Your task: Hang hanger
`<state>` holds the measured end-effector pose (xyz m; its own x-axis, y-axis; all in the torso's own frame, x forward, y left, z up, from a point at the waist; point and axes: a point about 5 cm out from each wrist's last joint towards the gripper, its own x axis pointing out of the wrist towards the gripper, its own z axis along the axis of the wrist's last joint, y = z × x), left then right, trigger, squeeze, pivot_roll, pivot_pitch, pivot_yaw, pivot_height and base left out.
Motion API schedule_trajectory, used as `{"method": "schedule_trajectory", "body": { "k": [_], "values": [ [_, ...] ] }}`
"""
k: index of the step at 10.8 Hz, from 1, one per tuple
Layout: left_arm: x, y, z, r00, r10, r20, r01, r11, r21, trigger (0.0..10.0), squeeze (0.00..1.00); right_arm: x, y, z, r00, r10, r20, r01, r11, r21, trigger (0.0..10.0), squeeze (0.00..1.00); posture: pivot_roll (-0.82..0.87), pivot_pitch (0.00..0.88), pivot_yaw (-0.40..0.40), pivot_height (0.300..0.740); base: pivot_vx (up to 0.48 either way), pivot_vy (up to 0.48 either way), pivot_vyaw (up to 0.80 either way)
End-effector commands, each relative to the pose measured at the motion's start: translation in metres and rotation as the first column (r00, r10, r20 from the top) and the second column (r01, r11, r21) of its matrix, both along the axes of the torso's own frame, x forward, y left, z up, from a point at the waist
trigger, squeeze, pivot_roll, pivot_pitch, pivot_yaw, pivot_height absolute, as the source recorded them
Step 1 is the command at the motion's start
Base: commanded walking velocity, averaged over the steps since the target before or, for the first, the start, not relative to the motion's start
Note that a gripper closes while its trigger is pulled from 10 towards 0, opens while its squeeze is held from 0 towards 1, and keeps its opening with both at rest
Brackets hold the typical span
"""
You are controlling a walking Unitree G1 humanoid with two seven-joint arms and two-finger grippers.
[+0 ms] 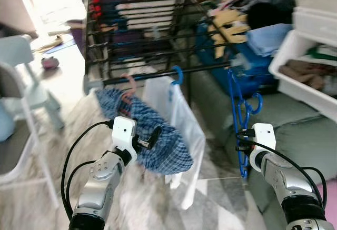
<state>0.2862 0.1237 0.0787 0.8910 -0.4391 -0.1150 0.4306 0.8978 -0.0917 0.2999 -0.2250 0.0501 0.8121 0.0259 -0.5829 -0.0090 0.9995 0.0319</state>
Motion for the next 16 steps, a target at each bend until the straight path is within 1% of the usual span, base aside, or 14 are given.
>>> {"method": "schedule_trajectory", "body": {
  "k": [1, 5, 6, 9, 10, 13, 15, 16],
  "values": [
    [0.000, 0.000, 0.004, 1.000, 0.003, 0.020, -0.002, 1.000, -0.009, 10.0, 0.00, 0.004, 0.001, 0.007, 1.000, 0.025, 0.018, -0.025, 1.000, -0.008, 10.0, 0.00, -0.15, 0.000, 0.004, 0.740, 0.394, 0.000, 0.00],
    [0.000, 0.001, 0.003, 1.000, 0.005, 0.015, -0.005, 1.000, -0.009, 10.0, 0.00, -0.001, 0.010, 0.003, 0.995, 0.100, -0.009, -0.100, 0.995, -0.003, 10.0, 0.00, -0.15, 0.000, 0.000, 0.740, 0.409, 0.000, 0.00],
    [0.001, 0.001, 0.002, 1.000, 0.007, 0.005, -0.007, 1.000, -0.013, 10.0, 0.00, -0.002, 0.011, 0.002, 0.993, 0.116, -0.014, -0.116, 0.993, -0.003, 10.0, 0.00, -0.15, 0.000, 0.001, 0.740, 0.371, 0.304, 0.00],
    [0.000, 0.000, 0.002, 1.000, 0.001, 0.013, -0.001, 1.000, -0.006, 10.0, 0.00, -0.004, 0.013, 0.001, 0.991, 0.134, -0.021, -0.134, 0.991, -0.003, 10.0, 0.00, -0.15, 0.000, 0.001, 0.740, 0.371, 0.304, 0.00],
    [0.000, -0.001, 0.004, 1.000, 0.002, 0.019, -0.002, 1.000, -0.015, 10.0, 0.00, -0.004, 0.013, 0.001, 0.990, 0.138, -0.022, -0.138, 0.990, -0.005, 10.0, 0.00, -0.15, 0.000, 0.002, 0.740, 0.000, 0.000, 0.00],
    [0.000, -0.001, 0.002, 1.000, -0.001, 0.012, 0.001, 1.000, -0.006, 10.0, 0.00, -0.007, 0.014, 0.000, 0.988, 0.156, -0.025, -0.156, 0.988, -0.017, 10.0, 0.00, -0.15, 0.000, 0.002, 0.740, 0.000, 0.000, 0.00],
    [-0.001, -0.002, 0.001, 1.000, -0.007, 0.010, 0.007, 1.000, -0.005, 10.0, 0.00, -0.011, 0.017, 0.002, 0.978, 0.210, -0.010, -0.210, 0.977, -0.039, 10.0, 0.00, -0.15, 0.000, -0.002, 0.740, 0.000, 0.000, 0.00],
    [-0.001, -0.002, 0.001, 1.000, -0.008, 0.010, 0.008, 1.000, -0.004, 10.0, 0.00, -0.014, 0.015, 0.001, 0.979, 0.204, -0.014, -0.205, 0.978, -0.045, 10.0, 0.00, -0.15, 0.000, -0.004, 0.740, 0.000, 0.000, 0.00]
  ]
}}
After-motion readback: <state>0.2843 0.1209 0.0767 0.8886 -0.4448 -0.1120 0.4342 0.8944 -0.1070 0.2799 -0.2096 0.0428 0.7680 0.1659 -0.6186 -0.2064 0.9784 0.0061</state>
